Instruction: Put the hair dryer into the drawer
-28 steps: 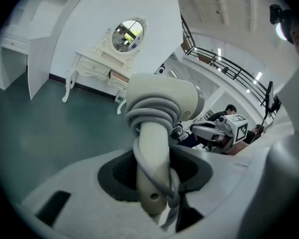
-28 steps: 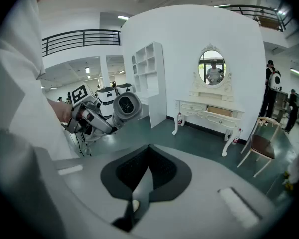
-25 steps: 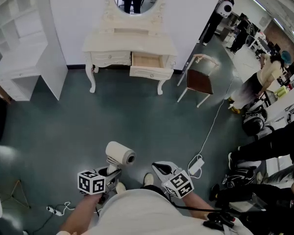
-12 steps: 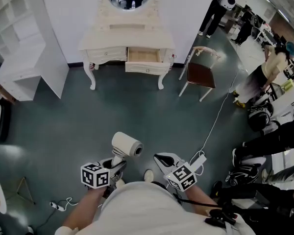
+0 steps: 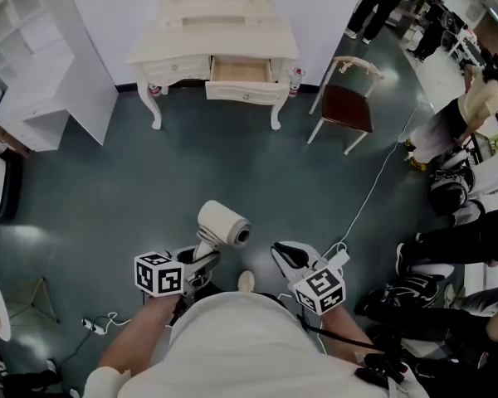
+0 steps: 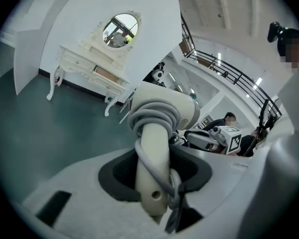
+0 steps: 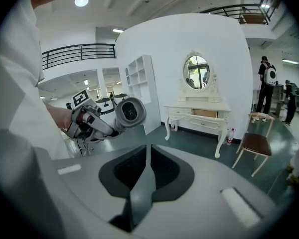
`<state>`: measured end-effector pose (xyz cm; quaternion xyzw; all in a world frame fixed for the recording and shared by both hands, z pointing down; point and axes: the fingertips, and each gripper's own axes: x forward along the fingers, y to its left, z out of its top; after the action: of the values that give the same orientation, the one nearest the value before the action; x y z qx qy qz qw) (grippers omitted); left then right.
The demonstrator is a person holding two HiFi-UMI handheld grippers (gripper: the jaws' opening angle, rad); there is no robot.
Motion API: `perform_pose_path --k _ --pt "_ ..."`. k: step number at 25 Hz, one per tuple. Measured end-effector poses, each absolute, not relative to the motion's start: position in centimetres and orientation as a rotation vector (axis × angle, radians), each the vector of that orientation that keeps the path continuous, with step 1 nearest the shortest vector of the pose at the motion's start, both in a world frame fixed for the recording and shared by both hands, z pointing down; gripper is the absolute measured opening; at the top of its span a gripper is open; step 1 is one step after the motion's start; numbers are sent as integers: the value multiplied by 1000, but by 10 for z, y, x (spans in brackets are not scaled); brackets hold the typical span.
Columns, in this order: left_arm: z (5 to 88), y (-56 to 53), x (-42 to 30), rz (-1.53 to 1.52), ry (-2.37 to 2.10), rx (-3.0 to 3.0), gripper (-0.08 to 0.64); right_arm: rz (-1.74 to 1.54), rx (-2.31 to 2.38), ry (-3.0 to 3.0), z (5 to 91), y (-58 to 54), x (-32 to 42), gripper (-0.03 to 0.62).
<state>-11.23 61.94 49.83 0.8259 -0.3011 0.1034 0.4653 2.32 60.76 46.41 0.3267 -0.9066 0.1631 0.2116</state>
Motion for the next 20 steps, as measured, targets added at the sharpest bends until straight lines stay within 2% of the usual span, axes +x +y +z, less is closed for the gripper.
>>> perform_pose_path --k 9,12,20 --pt "503 577 -79 251 -742 1996 163 524 912 -2466 495 574 54 38" --pt "501 551 -79 239 -725 1999 163 528 925 -2453 497 547 54 17" --pt "494 434 -91 175 -655 2034 163 528 974 -2414 486 443 39 1"
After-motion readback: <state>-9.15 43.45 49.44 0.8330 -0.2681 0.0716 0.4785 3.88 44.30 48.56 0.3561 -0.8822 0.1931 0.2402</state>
